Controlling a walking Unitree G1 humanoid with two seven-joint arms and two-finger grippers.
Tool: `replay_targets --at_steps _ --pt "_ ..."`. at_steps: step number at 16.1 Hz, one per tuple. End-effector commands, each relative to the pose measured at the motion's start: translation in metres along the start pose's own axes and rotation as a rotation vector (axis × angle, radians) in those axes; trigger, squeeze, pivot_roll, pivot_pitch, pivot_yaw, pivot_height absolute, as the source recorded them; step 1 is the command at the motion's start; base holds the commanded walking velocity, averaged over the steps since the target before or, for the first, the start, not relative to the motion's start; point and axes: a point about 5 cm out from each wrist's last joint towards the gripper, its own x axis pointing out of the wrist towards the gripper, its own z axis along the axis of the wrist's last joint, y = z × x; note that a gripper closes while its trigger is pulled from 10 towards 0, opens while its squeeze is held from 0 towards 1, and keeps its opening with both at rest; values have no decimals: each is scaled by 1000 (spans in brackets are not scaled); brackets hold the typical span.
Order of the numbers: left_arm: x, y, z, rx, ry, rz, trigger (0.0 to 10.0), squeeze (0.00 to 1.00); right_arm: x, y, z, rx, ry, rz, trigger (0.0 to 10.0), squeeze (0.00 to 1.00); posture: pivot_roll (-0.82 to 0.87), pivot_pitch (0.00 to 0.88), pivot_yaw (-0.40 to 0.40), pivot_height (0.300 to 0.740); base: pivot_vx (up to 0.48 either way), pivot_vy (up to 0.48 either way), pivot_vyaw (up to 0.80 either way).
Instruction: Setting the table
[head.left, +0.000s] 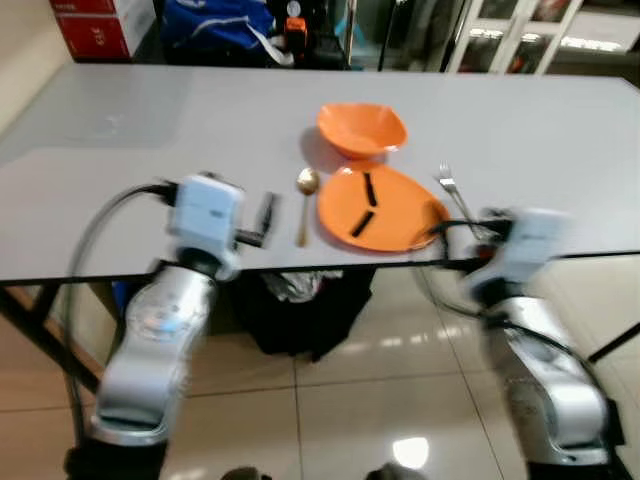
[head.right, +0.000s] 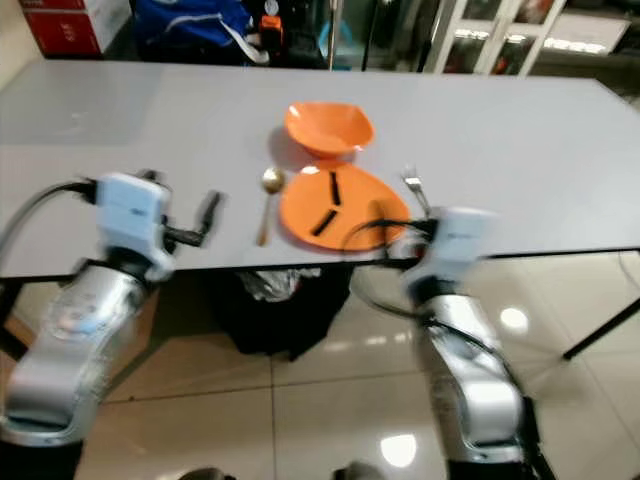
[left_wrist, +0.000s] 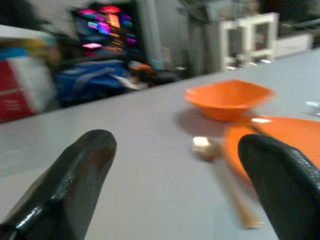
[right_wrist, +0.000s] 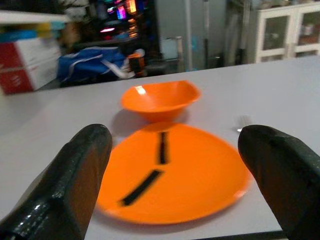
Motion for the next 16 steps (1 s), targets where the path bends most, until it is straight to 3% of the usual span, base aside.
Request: replay_targets --at_steps 1,2,3,7,10,16 --pt "2 -5 0 9 1 -9 10000 1000 0 -8 2 -28 5 -32 10000 0 42 43 -36 740 0 480 -638" --pt "2 -4 0 13 1 -4 10000 678 1 -8 2 -19 7 -35 10000 0 42 43 -36 740 0 480 -800" --pt "3 -3 1 13 -3 0 10000 0 2 -7 2 -10 1 -28 10000 0 46 38 -39 740 0 480 -800" --pt "3 1 1 19 -6 25 10000 0 7 1 2 -47 1 12 10000 0 51 33 -45 740 0 480 -797" --pt "3 3 1 25 -5 34 10000 0 10 4 3 -132 -18 10 10000 0 53 35 -45 740 0 480 0" --pt "4 5 1 34 -7 42 10000 0 12 5 5 -78 -25 12 10000 0 57 40 -45 740 0 480 0"
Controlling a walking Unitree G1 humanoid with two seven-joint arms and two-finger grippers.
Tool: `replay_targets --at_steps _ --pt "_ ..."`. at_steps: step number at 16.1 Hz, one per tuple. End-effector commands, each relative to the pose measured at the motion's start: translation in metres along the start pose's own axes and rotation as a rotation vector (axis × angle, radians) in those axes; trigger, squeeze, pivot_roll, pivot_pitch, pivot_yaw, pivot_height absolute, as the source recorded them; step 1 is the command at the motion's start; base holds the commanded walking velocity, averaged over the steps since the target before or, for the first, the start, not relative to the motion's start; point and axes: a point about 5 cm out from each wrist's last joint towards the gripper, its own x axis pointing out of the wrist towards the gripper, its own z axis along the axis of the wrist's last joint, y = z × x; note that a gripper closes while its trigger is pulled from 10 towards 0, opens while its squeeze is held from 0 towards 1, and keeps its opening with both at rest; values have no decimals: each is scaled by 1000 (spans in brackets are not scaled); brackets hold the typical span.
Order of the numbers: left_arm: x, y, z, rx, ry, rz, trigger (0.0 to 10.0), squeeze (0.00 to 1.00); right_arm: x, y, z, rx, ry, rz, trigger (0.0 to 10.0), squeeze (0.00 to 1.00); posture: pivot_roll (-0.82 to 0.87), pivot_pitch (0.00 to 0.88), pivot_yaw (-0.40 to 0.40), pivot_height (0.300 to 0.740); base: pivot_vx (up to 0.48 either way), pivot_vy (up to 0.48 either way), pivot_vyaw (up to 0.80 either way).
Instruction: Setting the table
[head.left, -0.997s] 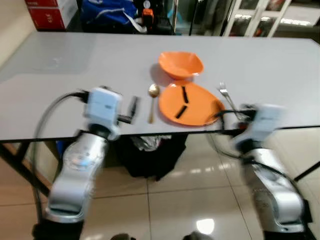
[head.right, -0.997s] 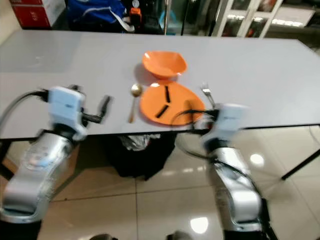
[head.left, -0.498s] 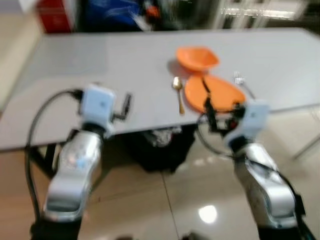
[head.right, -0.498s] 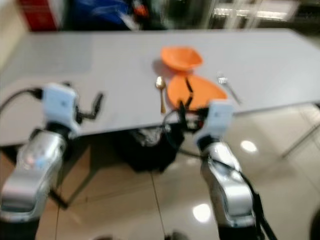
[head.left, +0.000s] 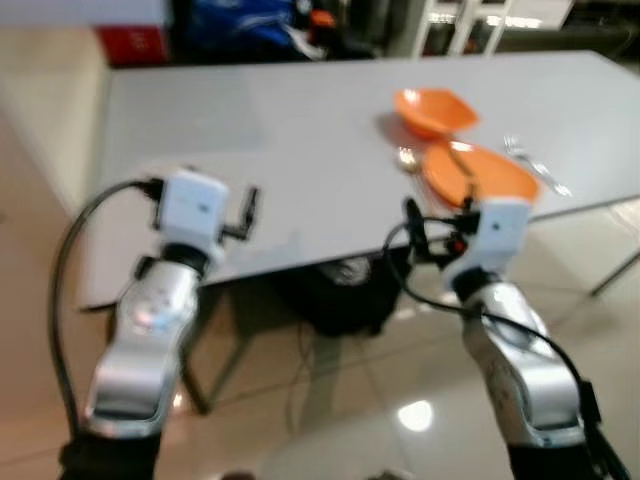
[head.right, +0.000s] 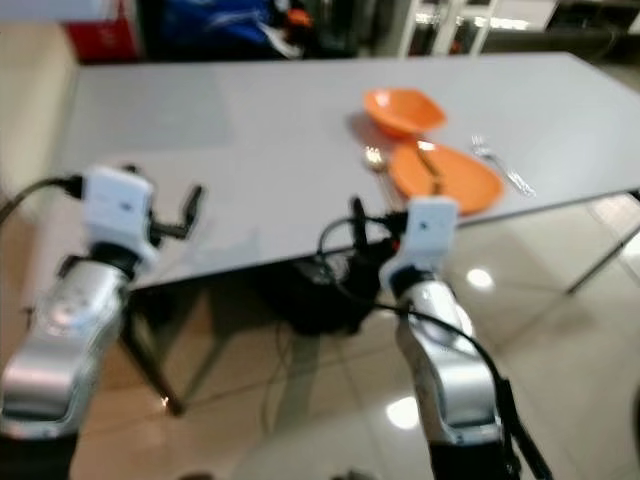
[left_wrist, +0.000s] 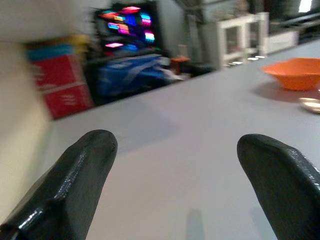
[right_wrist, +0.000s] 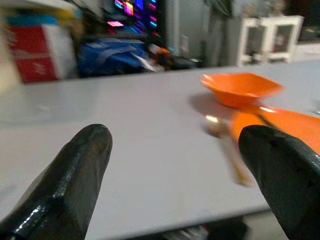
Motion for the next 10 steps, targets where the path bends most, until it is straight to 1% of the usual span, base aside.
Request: replay_targets --at_steps 1,3,5,6,8,9,10 --pt "1 -8 4 -9 -15 -24 10000 0 -1 -9 3 -18 -19 -35 10000 0 57 41 -42 740 0 480 0" --pt "3 -8 4 -8 -17 -32 10000 0 0 -9 2 -56 -23 -43 10000 0 56 43 -28 740 0 480 0" --pt "5 -9 6 -3 -21 -61 10000 0 -1 -8 1 -113 -41 -63 10000 0 65 43 6 740 0 480 0" --pt "8 -9 7 3 -26 -83 10000 0 -1 -6 -1 -120 -51 -66 10000 0 69 44 26 740 0 480 0" --pt "9 -8 8 10 -28 -95 10000 0 -2 -4 -2 -114 -55 -71 10000 0 70 44 46 740 0 480 0" --pt "11 -6 7 20 -24 -100 10000 0 -4 3 -1 -78 -66 -45 10000 0 64 43 53 740 0 480 0" --pt "12 -6 6 25 -21 -100 10000 0 -4 4 -1 -71 -67 -35 10000 0 63 43 50 740 0 480 0"
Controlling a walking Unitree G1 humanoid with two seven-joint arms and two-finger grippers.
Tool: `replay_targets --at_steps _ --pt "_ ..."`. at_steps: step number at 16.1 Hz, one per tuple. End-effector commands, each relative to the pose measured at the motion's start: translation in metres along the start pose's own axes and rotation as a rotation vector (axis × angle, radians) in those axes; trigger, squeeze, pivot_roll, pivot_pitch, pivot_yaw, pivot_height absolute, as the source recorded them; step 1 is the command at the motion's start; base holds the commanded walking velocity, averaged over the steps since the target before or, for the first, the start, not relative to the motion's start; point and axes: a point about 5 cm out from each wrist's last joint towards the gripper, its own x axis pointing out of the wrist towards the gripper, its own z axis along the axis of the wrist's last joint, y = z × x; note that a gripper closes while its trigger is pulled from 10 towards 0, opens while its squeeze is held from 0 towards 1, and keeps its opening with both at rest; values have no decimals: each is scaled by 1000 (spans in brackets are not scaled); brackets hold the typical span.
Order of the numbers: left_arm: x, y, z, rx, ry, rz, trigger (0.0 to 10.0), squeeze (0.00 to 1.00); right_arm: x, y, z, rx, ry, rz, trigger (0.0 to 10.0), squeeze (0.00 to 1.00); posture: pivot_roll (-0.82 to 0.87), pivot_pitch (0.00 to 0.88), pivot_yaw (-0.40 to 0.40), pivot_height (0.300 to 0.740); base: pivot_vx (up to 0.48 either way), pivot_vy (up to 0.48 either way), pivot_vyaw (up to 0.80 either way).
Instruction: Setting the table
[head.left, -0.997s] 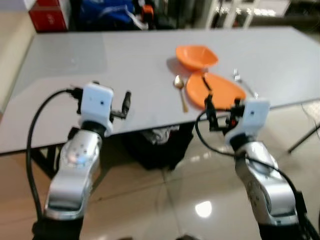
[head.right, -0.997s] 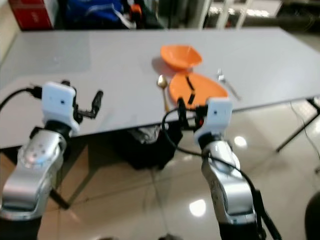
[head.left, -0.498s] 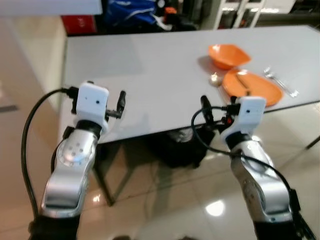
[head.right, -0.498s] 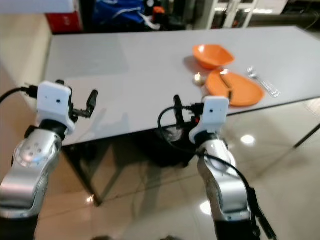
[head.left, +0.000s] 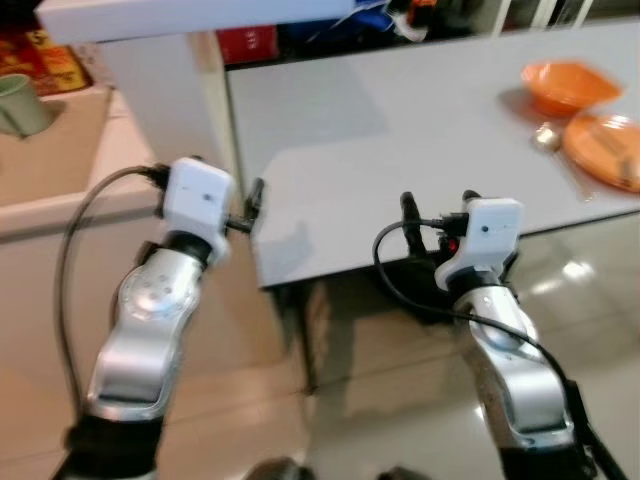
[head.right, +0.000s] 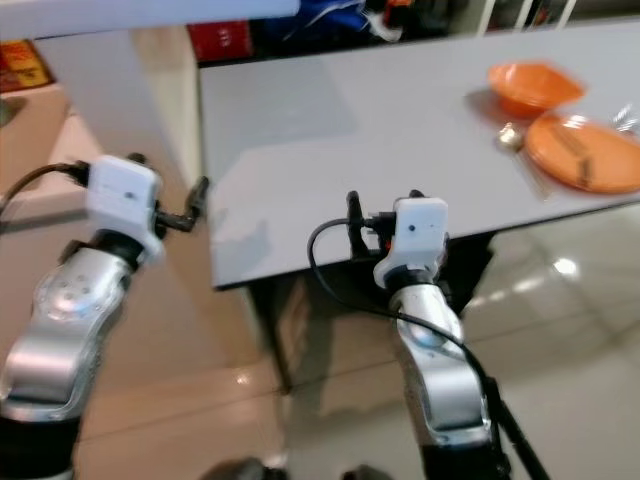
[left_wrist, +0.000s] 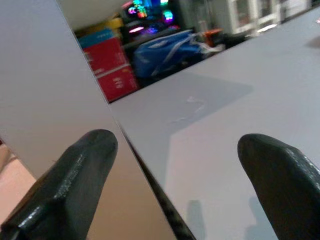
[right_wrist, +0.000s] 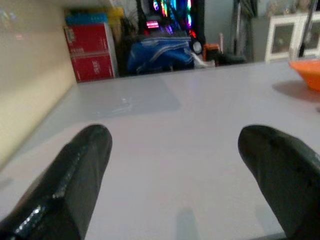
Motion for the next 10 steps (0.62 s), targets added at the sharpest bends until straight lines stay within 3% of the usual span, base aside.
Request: replay_targets --at_steps 1,5,10 --pt "-2 7 -1 13 0 24 10000 0 0 6 9 -10 -45 65 10000 0 67 45 28 740 0 480 0" --pt "-10 6 1 -2 -9 46 10000 0 3 13 12 -33 -63 175 10000 0 87 42 -17 740 0 480 800" --pt "-8 8 10 15 -44 50 10000 0 7 12 16 -23 -87 173 10000 0 87 40 -15 740 0 480 800"
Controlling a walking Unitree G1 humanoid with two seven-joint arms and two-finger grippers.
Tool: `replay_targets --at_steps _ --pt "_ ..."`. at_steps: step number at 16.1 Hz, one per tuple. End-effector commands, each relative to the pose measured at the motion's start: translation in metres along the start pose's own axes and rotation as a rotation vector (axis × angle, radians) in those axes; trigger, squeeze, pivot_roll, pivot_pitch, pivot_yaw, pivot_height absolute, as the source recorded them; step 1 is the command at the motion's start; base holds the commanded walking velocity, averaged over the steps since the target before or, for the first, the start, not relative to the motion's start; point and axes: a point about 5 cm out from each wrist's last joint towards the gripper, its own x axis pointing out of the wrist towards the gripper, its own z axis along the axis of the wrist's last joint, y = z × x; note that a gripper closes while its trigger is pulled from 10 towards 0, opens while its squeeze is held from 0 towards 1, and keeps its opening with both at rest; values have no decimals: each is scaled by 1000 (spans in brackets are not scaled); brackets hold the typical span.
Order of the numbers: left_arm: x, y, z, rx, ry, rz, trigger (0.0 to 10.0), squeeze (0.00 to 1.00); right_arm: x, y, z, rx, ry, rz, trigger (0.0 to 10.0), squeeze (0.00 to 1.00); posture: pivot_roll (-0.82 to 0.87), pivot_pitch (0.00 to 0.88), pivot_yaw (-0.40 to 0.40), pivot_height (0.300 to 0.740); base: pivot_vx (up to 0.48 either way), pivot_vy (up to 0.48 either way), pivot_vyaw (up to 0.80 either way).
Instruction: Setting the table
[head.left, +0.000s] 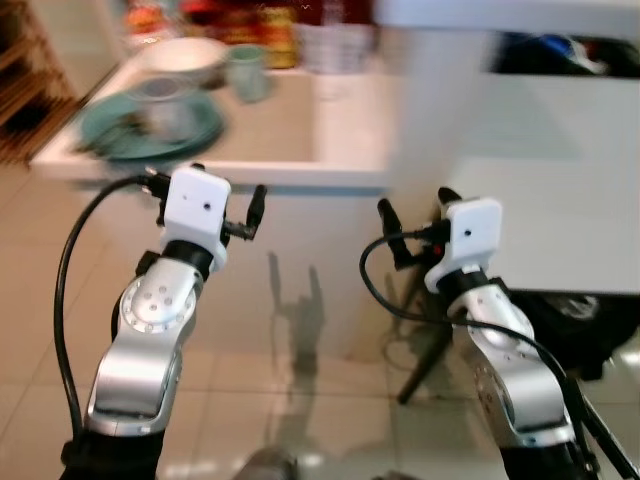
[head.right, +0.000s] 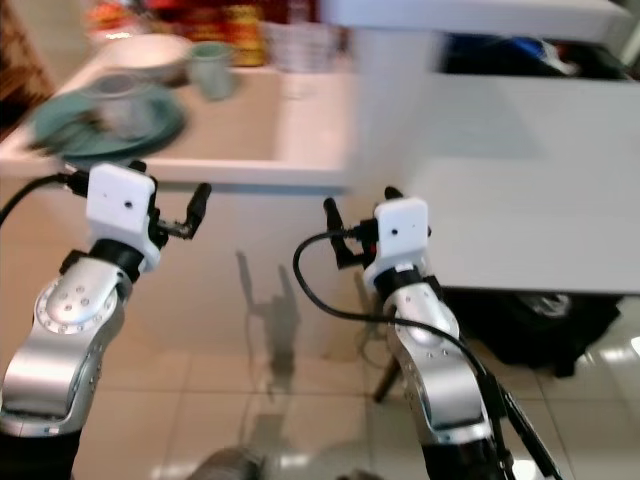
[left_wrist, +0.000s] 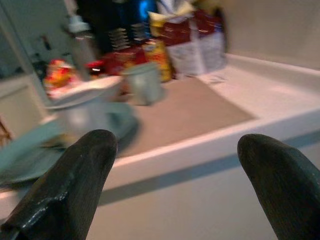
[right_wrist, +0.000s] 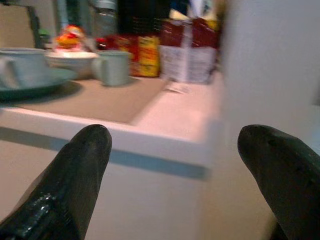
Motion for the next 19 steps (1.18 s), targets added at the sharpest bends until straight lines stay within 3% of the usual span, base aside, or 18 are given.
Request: replay_targets --at_steps 1,3,7,12,19 --pt "0 3 7 31 -29 2 10000 0 2 -1 7 18 -35 -6 10000 0 86 40 -13 740 0 480 800" --pt "4 1 16 -6 -60 -18 10000 0 2 -8 10 107 -49 -63 10000 0 85 38 -10 740 0 232 0" --pt "5 -3 24 -32 -115 -13 10000 0 3 -10 14 92 -65 -60 10000 0 84 34 -17 740 0 0 0" --pt "6 0 33 -26 -140 -25 10000 0 9 -19 26 122 -107 -111 10000 0 80 23 -19 740 355 0 0" --pt "6 -3 35 -21 -149 -51 10000 0 10 -18 29 133 -116 -91 10000 0 83 21 -22 740 412 0 0"
